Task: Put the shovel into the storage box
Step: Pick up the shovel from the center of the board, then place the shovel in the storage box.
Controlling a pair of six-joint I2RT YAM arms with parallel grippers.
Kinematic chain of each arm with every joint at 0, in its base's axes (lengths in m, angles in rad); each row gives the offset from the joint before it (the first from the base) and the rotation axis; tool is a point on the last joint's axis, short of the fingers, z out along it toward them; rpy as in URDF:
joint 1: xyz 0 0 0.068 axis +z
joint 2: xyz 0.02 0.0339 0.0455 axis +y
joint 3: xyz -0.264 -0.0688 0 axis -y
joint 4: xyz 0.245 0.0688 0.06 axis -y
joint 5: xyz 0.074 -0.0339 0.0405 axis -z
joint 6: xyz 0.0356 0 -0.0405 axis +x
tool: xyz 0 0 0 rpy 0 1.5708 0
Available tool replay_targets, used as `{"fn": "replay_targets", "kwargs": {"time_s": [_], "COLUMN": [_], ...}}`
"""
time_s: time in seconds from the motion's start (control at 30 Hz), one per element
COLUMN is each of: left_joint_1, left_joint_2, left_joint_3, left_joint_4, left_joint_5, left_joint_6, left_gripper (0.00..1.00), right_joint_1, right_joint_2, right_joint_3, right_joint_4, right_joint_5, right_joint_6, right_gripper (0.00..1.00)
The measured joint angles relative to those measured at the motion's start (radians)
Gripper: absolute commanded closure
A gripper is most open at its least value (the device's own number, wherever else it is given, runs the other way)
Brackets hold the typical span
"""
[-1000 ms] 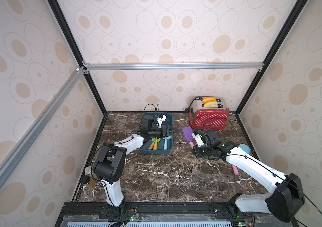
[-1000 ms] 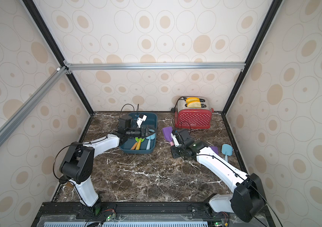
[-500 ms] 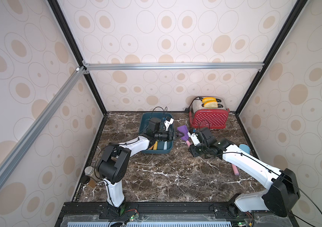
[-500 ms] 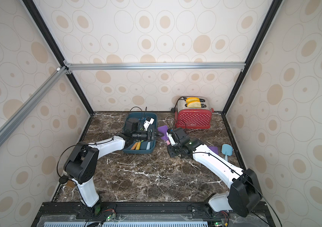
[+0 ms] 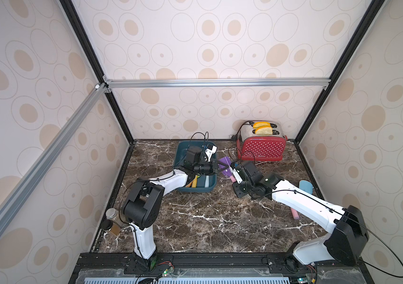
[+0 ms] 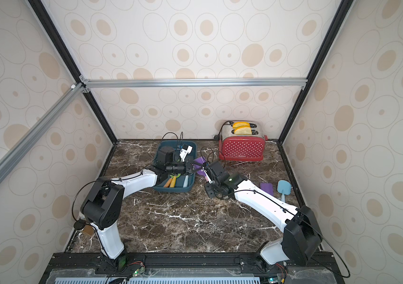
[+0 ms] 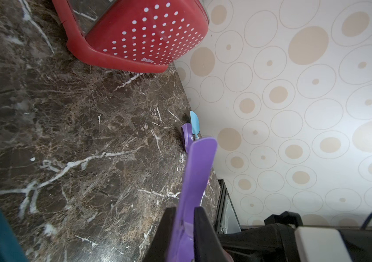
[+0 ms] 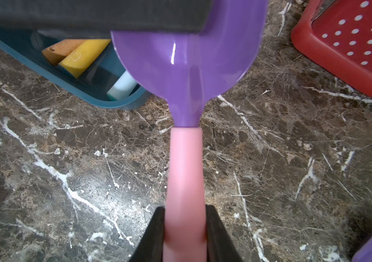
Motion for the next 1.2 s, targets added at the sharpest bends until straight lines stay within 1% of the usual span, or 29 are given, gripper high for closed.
{"fn": "replay_targets", "kwargs": {"time_s": [0.03,0.1,0.17,0.23,0.3,0.47,0.57,0.67,0.77,0.83,0.93,1.03,1.13,1.2], "left_joint_1": [-0.001,-0.003,-0.005,-0.005,-0.005,-0.007,-0.001,0.023,0.082,0.150,0.251,0.333,0.372,0.373], "left_joint_2": [0.001,0.002,0.002,0.003,0.003,0.007,0.014,0.022,0.034,0.054,0.097,0.143,0.196,0.252], "left_joint_3": [0.000,0.001,0.002,0.002,0.003,0.028,0.071,0.124,0.208,0.295,0.443,0.563,0.652,0.727], "left_joint_4": [0.001,0.000,0.001,0.001,0.002,-0.015,-0.052,-0.116,-0.235,-0.354,-0.560,-0.743,-0.906,-1.017], "left_joint_5": [-0.006,-0.010,-0.014,-0.014,-0.013,-0.010,-0.011,-0.001,0.031,0.054,0.064,0.057,0.034,0.008], "left_joint_6": [-0.007,-0.012,-0.013,-0.014,-0.013,0.000,0.025,0.070,0.146,0.234,0.393,0.537,0.650,0.723], "left_gripper": [0.91,0.92,0.90,0.89,0.89,0.91,0.89,0.86,0.83,0.82,0.82,0.83,0.83,0.84], "right_joint_1": [0.000,0.003,0.003,0.005,0.005,0.005,0.005,0.005,0.005,0.005,0.005,0.005,0.005,0.005], "right_joint_2": [0.000,0.000,0.000,0.000,0.000,-0.044,-0.141,-0.285,-0.418,-0.483,-0.533,-0.551,-0.558,-0.565], "right_joint_3": [0.000,0.000,0.000,0.000,0.000,-0.001,-0.011,-0.034,-0.061,-0.085,-0.128,-0.174,-0.203,-0.212], "right_joint_4": [0.001,0.000,-0.001,-0.001,-0.001,-0.005,-0.007,-0.010,-0.031,-0.056,-0.098,-0.143,-0.174,-0.185], "right_joint_5": [0.008,0.018,0.023,0.027,0.030,0.051,0.071,0.107,0.163,0.208,0.259,0.290,0.299,0.299], "right_joint_6": [0.000,0.000,0.000,0.000,0.001,0.006,0.010,0.015,0.022,0.027,0.035,0.049,0.065,0.077], "right_gripper": [0.99,0.93,0.80,0.69,0.62,0.57,0.56,0.54,0.52,0.52,0.51,0.51,0.51,0.51]}}
